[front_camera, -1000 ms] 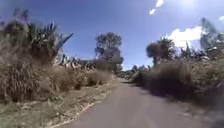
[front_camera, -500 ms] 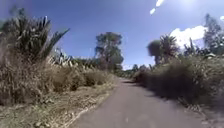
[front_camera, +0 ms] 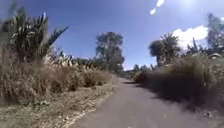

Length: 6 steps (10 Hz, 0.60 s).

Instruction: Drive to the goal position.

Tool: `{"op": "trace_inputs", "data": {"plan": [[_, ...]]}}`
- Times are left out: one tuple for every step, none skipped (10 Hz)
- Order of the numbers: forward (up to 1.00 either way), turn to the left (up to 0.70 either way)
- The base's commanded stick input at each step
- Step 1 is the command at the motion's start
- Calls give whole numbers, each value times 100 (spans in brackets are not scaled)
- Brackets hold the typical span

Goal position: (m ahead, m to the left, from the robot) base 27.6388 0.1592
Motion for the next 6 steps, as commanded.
{"op": "trace_inputs", "data": {"plan": [[100, 0], [100, 0], [100, 0], [100, -40], [100, -40], [100, -40]]}}
